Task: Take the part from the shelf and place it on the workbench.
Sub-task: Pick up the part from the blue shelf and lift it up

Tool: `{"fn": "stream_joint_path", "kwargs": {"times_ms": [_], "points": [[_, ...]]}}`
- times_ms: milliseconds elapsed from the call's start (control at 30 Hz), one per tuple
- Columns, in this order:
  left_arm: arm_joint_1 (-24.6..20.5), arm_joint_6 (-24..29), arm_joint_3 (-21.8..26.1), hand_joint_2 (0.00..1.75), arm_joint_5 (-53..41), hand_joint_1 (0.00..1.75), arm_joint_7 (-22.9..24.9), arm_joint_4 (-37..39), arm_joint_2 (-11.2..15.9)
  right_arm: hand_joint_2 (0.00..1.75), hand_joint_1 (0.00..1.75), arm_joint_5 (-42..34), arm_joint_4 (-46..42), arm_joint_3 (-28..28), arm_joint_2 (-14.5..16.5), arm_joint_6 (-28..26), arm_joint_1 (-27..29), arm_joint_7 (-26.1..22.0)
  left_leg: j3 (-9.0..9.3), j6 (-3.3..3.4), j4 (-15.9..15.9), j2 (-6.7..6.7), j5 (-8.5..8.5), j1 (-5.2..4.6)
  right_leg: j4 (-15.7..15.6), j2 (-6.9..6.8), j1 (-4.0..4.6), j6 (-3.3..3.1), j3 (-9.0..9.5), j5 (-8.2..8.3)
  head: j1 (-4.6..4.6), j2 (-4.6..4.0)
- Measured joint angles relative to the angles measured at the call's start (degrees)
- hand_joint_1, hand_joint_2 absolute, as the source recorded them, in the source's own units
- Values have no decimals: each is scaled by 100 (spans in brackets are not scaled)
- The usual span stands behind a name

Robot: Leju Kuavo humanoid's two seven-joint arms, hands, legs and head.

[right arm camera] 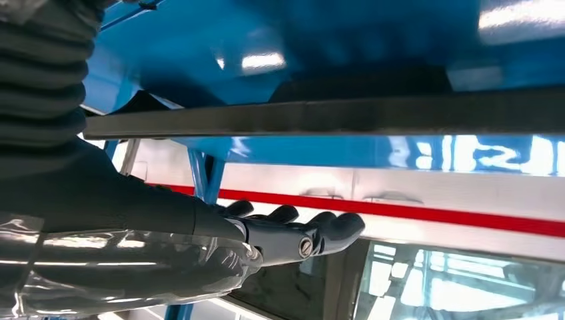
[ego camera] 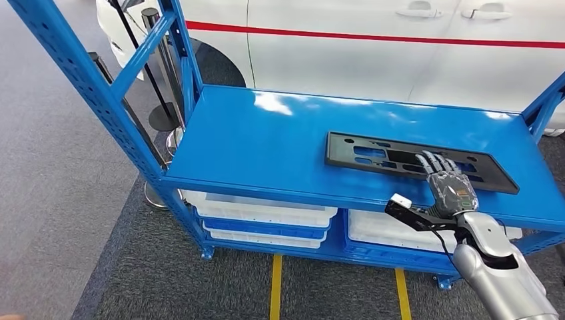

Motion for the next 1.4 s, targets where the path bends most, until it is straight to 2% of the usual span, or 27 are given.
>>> {"fn": "stream_joint_path", "kwargs": {"times_ms": [67, 100, 167, 200, 233, 267, 333, 367, 400, 467, 533, 567, 633, 700, 733, 767, 833, 867, 933, 1067, 1133, 1200, 1233, 1267, 1300, 1367, 1400], "points": [[-1, -12, 0, 0, -17, 0, -1, 0, -1, 175, 0, -14, 153, -14, 8, 2, -51, -24, 60, 76, -55, 0, -15, 15, 200, -7, -15, 57, -81, -117, 8, 0], [-7, -19, 0, 0, -25, 0, -1, 0, -1, 175, 0, -21, 239, -21, 15, 7, -81, -34, 89, 109, -75, 0, -26, 22, 478, -11, -22, 77, -230, -235, 12, 0], [-17, -28, 0, 0, -39, 0, -2, 0, -1, 175, 0, -33, 428, -28, 45, 28, -125, -42, 126, 151, -77, 0, -73, 14, 1269, -13, -22, 101, -712, -496, 16, 0], [-17, -31, 0, 0, -45, 0, -1, 0, -1, 175, 0, -41, 521, -29, 70, 36, -130, -42, 153, 160, -73, -1, -102, 9, 1575, -13, -22, 108, -934, -536, 16, 0], [-12, -32, 0, 0, -52, 0, -1, 0, -1, 175, 0, -54, 600, -30, 100, 38, -129, -40, 192, 160, -70, -1, -137, 5, 1682, -14, -22, 107, -1064, -455, 16, 0], [-7, -31, 0, 0, -61, 0, 0, 0, -1, 175, 0, -70, 665, -33, 130, 32, -134, -38, 244, 156, -65, -2, -176, 2, 1559, -14, -22, 97, -1077, -256, 16, 0], [-2, -31, 1, 0, -77, 0, -1, 1, -3, 175, 0, -93, 769, -44, 183, 2, -161, -27, 363, 135, -59, -3, -266, -4, 841, -15, -11, 53, -832, 268, 17, 0], [-7, -31, 1, 0, -84, 0, -1, 3, -4, 175, 0, -99, 816, -49, 207, -21, -186, -16, 404, 113, -51, -8, -307, -12, 492, -15, 5, 25, -688, 424, 18, 0], [-16, -31, 2, 0, -88, 0, -2, 5, -6, 175, 0, -103, 858, -54, 234, -49, -219, -3, 425, 87, -48, -10, -338, -19, 260, -16, 23, -2, -588, 485, 18, 0], [-31, -31, 3, 0, -91, 0, -1, 8, -7, 175, 0, -109, 917, -66, 293, -98, -286, 20, 446, 24, -60, -7, -380, -25, 128, -3, 54, -53, -520, 426, 14, 0], [-36, -31, 4, 0, -93, 0, -1, 8, -3, 175, 0, -107, 945, -84, 342, -126, -331, 30, 482, -43, -42, 10, -446, -23, 75, 11, 26, -115, -448, 392, 10, 0], [-37, -31, 4, 0, -94, 0, -2, 8, -2, 175, 0, -105, 959, -91, 361, -131, -346, 34, 444, -73, 95, 15, -526, -21, 42, 8, 10, -152, -391, 377, 3, 0], [-39, -31, 5, 0, -95, 0, -5, 9, 1, 175, 0, -102, 987, -97, 404, -134, -365, 42, 140, -123, 727, 16, -797, -5, 5, -3, -2, -215, -289, 331, -10, 0], [-29, -31, 9, 0, -95, 0, -5, 9, 2, 175, 0, -101, 1015, -96, 444, -133, -368, 44, -330, -160, 1470, 16, -1009, 13, 7, -4, 0, -237, -230, 274, -15, 0], [-18, -31, 12, 0, -95, 0, -4, 9, 1, 175, 0, -101, 1027, -95, 463, -133, -368, 44, -478, -172, 1627, 17, -970, 23, 8, 2, 0, -235, -195, 244, -16, 0], [-8, -31, 17, 0, -97, 0, -4, 9, 1, 175, 0, -99, 1040, -96, 478, -140, -369, 46, -510, -179, 1545, 17, -798, 33, 10, 8, -1, -227, -150, 209, -15, 0], [0, -31, 30, 0, -108, 0, -4, 9, 3, 175, 0, -91, 1072, -97, 509, -175, -371, 52, -285, -174, 826, 20, -265, 51, 14, 16, -4, -196, -40, 124, -14, 0], [-2, -31, 36, 0, -122, 0, -4, 9, 4, 175, 0, -84, 1099, -99, 526, -213, -374, 55, -130, -164, 446, 19, -83, 45, 23, 21, 4, -166, -6, 79, -14, 0], [-14, -32, 48, 0, -156, 0, -4, 9, 4, 175, 0, -66, 1164, -107, 573, -314, -385, 55, 30, -114, 64, 11, -3, 28, 29, 32, 26, -100, 6, 26, -11, 0], [-15, -33, 67, 0, -209, 0, -3, 9, 2, 175, 2, -16, 1260, -138, 639, -466, -415, 56, 109, 32, -30, 5, -65, 36, 114, 26, 19, 21, -4, -71, -1, 0], [-22, -32, 77, 0, -211, 0, -7, 9, 2, 175, 17, -6, 1310, -142, 654, -478, -414, 60, 164, 98, -70, 7, -79, 48, 671, 11, 4, 61, -275, -317, 14, 0], [-26, -22, 88, 0, -215, 0, -10, 9, 2, 175, 31, 2, 1367, -141, 675, -489, -396, 66, 198, 132, -71, 9, -114, 40, 1457, 10, 2, 83, -756, -579, 17, 0], [-23, -14, 93, 0, -217, 0, -13, 9, 2, 175, 31, 4, 1392, -141, 687, -500, -384, 70, 227, 137, -70, 9, -138, 36, 1670, 10, 2, 87, -930, -579, 17, 0], [-18, -4, 97, 0, -219, 0, -16, 9, 2, 175, 67, 5, 1411, -141, 698, -510, -375, 74, 267, 137, -69, 8, -167, 32, 1669, 9, 3, 81, -1003, -456, 17, 0], [-16, 3, 101, 0, -219, 0, -21, 9, 1, 175, 103, 5, 1428, -141, 707, -519, -368, 76, 317, 132, -69, 7, -200, 28, 1430, 9, 5, 63, -957, -218, 17, 0], [-18, 14, 111, 0, -210, 0, -31, 11, -9, 175, 175, 6, 1461, -141, 720, -525, -365, 79, 409, 112, -66, 3, -269, 13, 640, 9, 26, -6, -682, 287, 17, 0], [-24, 17, 122, 0, -199, 0, -37, 13, -16, 175, 175, 5, 1477, -141, 725, -526, -365, 75, 427, 93, -59, -2, -297, 2, 326, 6, 41, -37, -565, 425, 16, 0]]}}
